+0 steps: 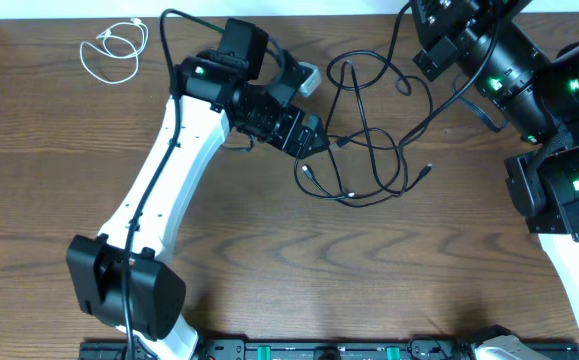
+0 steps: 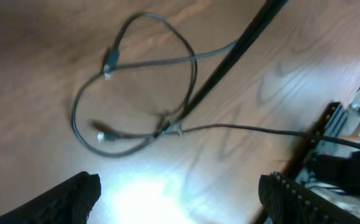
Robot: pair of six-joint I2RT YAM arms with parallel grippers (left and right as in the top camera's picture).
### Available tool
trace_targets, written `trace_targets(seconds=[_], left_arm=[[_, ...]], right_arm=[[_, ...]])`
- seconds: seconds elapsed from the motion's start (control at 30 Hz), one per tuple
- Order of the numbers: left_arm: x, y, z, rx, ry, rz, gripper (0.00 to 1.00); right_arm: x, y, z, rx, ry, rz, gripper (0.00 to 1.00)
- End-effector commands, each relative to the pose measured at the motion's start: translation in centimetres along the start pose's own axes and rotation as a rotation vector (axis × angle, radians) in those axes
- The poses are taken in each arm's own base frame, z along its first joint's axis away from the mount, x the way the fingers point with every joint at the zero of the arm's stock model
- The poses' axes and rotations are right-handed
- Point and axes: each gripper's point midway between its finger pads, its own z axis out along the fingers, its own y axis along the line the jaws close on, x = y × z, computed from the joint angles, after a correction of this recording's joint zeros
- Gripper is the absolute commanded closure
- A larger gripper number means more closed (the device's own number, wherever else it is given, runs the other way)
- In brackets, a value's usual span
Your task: Untangle cables
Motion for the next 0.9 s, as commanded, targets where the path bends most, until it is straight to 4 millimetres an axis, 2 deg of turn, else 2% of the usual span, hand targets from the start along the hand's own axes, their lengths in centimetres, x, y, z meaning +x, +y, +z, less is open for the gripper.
trace_targets(seconds=[0.0,0.1,0.27,0.43,0.47,0.57,0.7,0.87], left_arm=[[0.2,-0.4,1.3,0.075,-0.018,0.088,0.13],[-0.9,-1.0,1.8,0.138,-0.083,0.112,0.13],[-3.0,-1.5,1.7,0.176,-0.168,0.108,0.13],[-3.6,-1.4,1.6,0.172,-0.191,0.123,0.14],[-3.7,-1.4,1.6,0.171,-0.194,0.127,0.20],[-3.8,-1.4,1.6,0.171,-0.198,0.130,0.47],[-3.9,-1.8,1.5,0.196,-0.207,0.137,0.48],[-4.6,-3.0,1.1,0.266,-0.244,0.171,0.48]], right_arm=[[-1.4,0.4,-0.2,0.004,-0.037,-0.025,0.99],[-2.0,-0.1,-0.3,0.036,-0.068,-0.001,0.99],[-2.8,-0.6,-0.4,0.065,-0.104,0.007,0.99],[-4.0,-1.7,-0.8,0.129,-0.168,0.053,0.99],[-4.3,-1.7,-0.8,0.127,-0.177,0.052,0.99],[-5.1,-2.0,-1.1,0.134,-0.213,0.084,0.99],[-6.3,-2.1,-1.4,0.124,-0.258,0.111,0.99],[-6.3,-2.1,-1.5,0.119,-0.258,0.128,0.99]])
